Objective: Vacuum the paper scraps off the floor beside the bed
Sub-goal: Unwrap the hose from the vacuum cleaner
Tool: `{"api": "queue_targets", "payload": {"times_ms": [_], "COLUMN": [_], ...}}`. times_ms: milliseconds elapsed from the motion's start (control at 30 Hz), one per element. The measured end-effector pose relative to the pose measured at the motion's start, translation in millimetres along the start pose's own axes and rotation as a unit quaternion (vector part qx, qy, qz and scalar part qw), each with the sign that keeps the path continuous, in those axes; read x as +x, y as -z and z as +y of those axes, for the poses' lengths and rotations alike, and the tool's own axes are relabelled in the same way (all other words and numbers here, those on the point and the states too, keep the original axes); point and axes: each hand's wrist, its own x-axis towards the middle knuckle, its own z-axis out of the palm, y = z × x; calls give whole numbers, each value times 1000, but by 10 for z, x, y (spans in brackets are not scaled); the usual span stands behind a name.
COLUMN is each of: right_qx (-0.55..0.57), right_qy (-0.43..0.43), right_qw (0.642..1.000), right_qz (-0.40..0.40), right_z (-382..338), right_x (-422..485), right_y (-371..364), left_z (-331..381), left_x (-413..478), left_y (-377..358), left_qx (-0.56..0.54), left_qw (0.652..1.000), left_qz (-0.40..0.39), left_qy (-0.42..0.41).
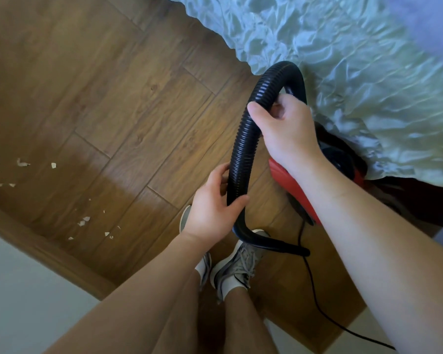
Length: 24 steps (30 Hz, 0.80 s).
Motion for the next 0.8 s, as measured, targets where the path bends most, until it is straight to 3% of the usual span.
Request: {"api": "queue_targets", "payload": {"times_ms": [300,500,800], "right_qx": [35,-106,-204], "right_qy": [-7,73,163], "right_qw": [999,991,965], "right_qz": [25,27,-17], "right_z": [-78,-148,-217], "right_x": [98,-85,-230], "right_y": [18,45,95], "left_z": [-38,-7,216], "left_x": [43,66,164], "left_y": [17,175,376], "left_qx": [13,13,31], "left_qw": [1000,1000,998], "left_qz": [-18,13,24], "left_qy": [6,-16,-52]}}
